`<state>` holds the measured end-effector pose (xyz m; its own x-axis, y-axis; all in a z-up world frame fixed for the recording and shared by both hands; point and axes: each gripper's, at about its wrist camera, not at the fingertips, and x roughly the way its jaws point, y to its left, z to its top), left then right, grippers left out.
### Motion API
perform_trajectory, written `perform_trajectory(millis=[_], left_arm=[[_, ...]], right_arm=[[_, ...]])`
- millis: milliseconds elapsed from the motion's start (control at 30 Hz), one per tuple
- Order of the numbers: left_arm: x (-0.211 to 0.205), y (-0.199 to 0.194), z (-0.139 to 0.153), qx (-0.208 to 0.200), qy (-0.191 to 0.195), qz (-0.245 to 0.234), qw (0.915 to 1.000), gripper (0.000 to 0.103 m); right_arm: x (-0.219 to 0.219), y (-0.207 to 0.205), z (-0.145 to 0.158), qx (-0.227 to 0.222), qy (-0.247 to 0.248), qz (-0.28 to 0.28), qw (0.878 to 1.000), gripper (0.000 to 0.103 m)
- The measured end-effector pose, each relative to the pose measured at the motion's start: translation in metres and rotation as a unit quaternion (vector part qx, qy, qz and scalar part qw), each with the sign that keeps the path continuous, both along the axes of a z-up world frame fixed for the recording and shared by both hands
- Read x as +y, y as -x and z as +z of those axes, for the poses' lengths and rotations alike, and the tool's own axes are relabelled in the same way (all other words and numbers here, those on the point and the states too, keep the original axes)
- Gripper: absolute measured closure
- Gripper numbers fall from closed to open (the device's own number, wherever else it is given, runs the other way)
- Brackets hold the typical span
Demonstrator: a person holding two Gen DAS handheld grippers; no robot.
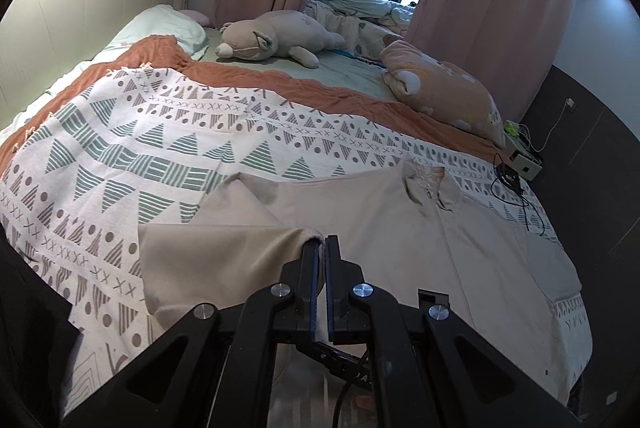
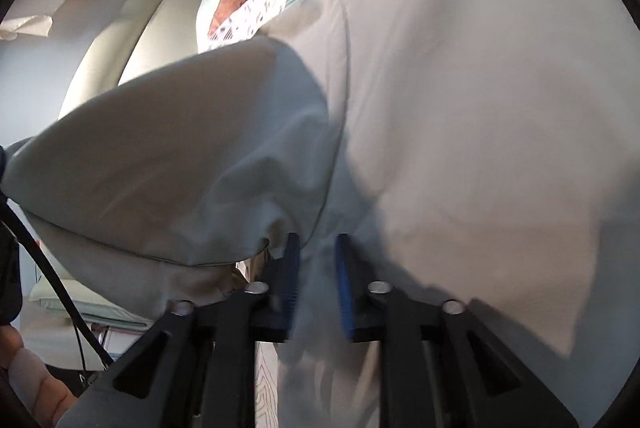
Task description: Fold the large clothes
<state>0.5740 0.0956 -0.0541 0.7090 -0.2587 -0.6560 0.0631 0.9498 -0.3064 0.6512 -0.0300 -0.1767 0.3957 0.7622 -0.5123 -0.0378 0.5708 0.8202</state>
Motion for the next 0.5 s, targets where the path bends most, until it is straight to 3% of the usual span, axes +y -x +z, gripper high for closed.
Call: perform_trajectory(millis=[33, 67, 300, 500], left_arm=[[-0.006, 0.001, -0.001, 0.001, 0.000, -0.005, 1.0000, 0.098], [-0.012, 0.002, -0.003, 0.002, 0.001, -0.010, 0.9999, 0.098], [-0.050, 0.013, -0.012, 0.012, 0.026, -0.039, 0.9988, 0.098], [-0.080, 0.010, -0.041, 0.056, 0.056, -0.051, 0.9956, 0.098]], right_arm=[[-0.006, 0.006, 0.004, -0.001, -0.001, -0.008, 1.000, 0.042], [-0.015, 0.012, 0.008, -0.004, -0.001, -0.018, 1.000, 0.034], [-0.083, 0.055, 0.053, -0.042, 0.018, -0.069, 0.997, 0.033], [-0.154, 0.106, 0.040, -0.014, 0.052, -0.152, 0.987, 0.033]])
